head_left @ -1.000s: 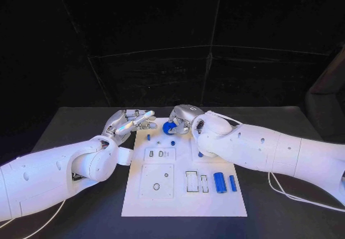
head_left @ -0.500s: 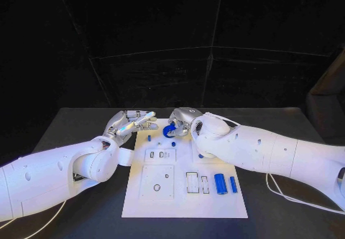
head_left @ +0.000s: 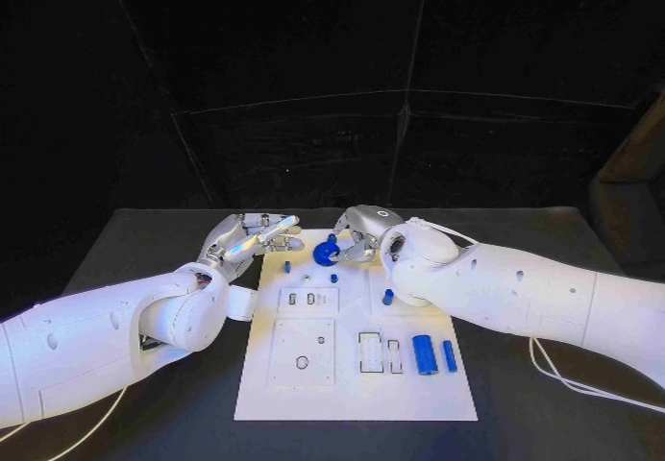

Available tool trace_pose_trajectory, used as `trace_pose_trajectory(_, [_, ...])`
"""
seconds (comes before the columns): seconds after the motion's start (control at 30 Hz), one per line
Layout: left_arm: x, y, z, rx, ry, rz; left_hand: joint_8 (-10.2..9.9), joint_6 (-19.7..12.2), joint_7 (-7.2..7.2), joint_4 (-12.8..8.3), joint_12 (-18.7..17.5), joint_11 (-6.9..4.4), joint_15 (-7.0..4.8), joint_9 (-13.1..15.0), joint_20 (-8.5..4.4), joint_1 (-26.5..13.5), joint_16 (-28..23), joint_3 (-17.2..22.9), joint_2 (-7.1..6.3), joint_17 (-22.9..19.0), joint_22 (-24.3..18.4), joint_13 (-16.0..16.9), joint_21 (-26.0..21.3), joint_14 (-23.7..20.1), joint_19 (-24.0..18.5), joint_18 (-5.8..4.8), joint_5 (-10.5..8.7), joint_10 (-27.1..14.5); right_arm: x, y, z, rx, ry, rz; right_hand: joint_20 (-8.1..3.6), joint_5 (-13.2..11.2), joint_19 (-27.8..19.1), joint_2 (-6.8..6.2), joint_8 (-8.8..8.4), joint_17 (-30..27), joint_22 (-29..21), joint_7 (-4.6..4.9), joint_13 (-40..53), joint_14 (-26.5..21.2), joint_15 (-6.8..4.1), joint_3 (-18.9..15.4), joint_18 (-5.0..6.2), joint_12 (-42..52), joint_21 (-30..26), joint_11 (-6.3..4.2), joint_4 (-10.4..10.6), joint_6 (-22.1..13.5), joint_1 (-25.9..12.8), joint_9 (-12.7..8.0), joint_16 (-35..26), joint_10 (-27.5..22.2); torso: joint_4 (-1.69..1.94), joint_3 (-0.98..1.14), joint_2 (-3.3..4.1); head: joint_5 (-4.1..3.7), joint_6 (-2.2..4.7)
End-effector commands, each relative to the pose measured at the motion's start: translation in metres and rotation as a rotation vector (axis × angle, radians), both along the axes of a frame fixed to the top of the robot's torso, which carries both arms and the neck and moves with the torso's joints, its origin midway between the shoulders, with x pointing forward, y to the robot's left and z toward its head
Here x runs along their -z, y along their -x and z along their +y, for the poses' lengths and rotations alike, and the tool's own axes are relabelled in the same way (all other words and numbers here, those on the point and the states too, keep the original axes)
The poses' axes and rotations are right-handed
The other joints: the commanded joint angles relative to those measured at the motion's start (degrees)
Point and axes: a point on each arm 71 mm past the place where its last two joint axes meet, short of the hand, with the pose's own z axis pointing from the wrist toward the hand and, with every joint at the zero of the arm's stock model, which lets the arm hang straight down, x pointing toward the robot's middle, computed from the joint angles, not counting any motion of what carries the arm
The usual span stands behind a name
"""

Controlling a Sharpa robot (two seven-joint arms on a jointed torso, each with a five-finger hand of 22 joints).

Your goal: Assemble the parts on the task board

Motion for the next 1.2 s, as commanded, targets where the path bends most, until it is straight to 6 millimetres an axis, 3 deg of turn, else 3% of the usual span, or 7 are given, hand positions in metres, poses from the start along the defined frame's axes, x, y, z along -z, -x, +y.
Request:
trace_pose_trajectory(0.03, [-0.002,0.001,-0.001,0.015,0.010,-0.006,-0.2,0.5,-0.05,-0.3,-0.3,-0.01,0.05,0.0,-0.03,0.0,-0.3,-0.1,0.61,0.1,-0.1,-0.1,0.1,0.4,0.1,0.33,-0.06,0.3,-0.008,0.005,-0.013,-0.027,-0.114,-0.034,0.07,0.4,0.2,0.64,0.46,7.8,0.2,-0.22,0.9,4.6,0.00,0.2,-0.15,1.0,0.1,-0.44,0.2,0.8,0.7,0.1,0.3,0.7,-0.13,-0.02,-0.02,-0.07,0.06])
trace_pose_trajectory(0.27, [-0.002,0.001,-0.001,0.017,0.012,-0.006,-0.2,0.5,-0.06,-0.3,-0.4,-0.01,0.05,0.0,-0.03,0.1,-0.3,-0.1,0.61,0.1,-0.1,-0.1,0.1,0.4,0.1,0.33,-0.06,0.3,-0.008,0.012,-0.073,-0.033,-0.235,0.054,-0.39,0.7,0.4,1.95,1.03,8.3,0.6,-0.72,2.1,4.7,-0.47,1.1,-0.23,2.2,0.3,-0.96,-1.9,2.4,3.8,0.1,0.5,1.6,-0.34,0.03,-0.01,-0.60,0.28])
trace_pose_trajectory(0.47, [-0.001,0.001,-0.002,0.022,0.013,-0.005,-0.2,0.5,-0.07,-0.3,-0.4,-0.02,0.04,0.0,-0.03,0.1,-0.3,-0.1,0.63,0.1,-0.1,-0.1,0.1,0.4,0.2,0.34,-0.05,0.4,-0.008,0.011,-0.120,-0.014,-0.223,0.056,-0.50,0.8,0.8,1.64,0.76,8.9,1.5,-0.70,1.9,4.8,-0.52,1.0,-0.40,2.1,0.7,-0.98,-3.2,2.2,5.0,-0.1,0.7,1.4,-0.53,0.23,0.03,-0.96,0.46])
trace_pose_trajectory(0.57, [-0.001,0.001,-0.002,0.024,0.014,-0.004,-0.2,0.5,-0.07,-0.3,-0.4,-0.02,0.04,0.0,-0.03,0.1,-0.3,-0.1,0.63,0.1,-0.1,-0.1,0.1,0.4,0.2,0.34,-0.05,0.4,-0.007,0.010,-0.138,-0.002,-0.208,0.059,-0.49,0.8,0.9,1.44,0.64,9.1,1.7,-0.67,1.8,4.9,-0.50,0.9,-0.45,2.0,0.8,-0.95,-3.5,2.1,5.2,-0.1,0.7,1.3,-0.28,0.17,0.03,-1.36,0.50])
trace_pose_trajectory(0.8, [0.001,0.001,-0.003,0.029,0.016,0.000,-0.2,0.5,-0.07,-0.3,-0.4,-0.02,0.04,0.0,-0.03,0.1,-0.3,-0.1,0.63,0.1,-0.1,-0.1,0.1,0.4,0.2,0.34,-0.05,0.4,-0.005,0.008,-0.162,0.014,-0.187,0.063,-0.48,0.8,0.9,1.25,0.52,9.1,1.8,-0.63,1.8,4.8,-0.48,0.8,-0.46,2.0,0.8,-0.92,-3.7,1.9,5.3,-0.2,0.7,1.3,-0.18,0.27,0.10,-1.86,0.65])
trace_pose_trajectory(0.93, [0.001,0.001,-0.003,0.030,0.015,0.002,-0.2,0.5,-0.12,-0.4,-0.4,-0.04,0.03,0.0,-0.04,0.1,-0.4,-0.1,0.67,0.1,-0.1,0.0,0.1,0.4,0.2,0.34,-0.05,0.4,-0.003,0.006,-0.171,0.018,-0.176,0.071,-0.48,0.8,0.9,1.15,0.46,9.2,1.8,-0.62,2.0,4.9,-0.47,0.7,-0.47,2.1,0.8,-0.91,-3.8,1.9,5.3,-0.2,0.8,1.5,-0.16,0.10,0.02,-1.97,0.52])
trace_pose_trajectory(1.2, [0.002,0.001,-0.003,0.028,0.014,0.004,-0.2,0.5,-0.12,-0.4,-0.4,-0.04,0.03,0.0,-0.04,0.1,-0.4,-0.1,0.67,0.1,-0.1,0.0,0.1,0.4,0.2,0.34,-0.05,0.4,0.002,0.003,-0.183,0.014,-0.150,0.110,-0.47,0.9,1.0,1.07,0.40,9.4,1.9,-0.61,2.2,4.9,-0.46,0.6,-0.49,2.4,0.8,-0.89,-3.8,1.8,5.3,-0.2,0.8,1.6,-0.16,0.06,0.08,-2.10,0.37])
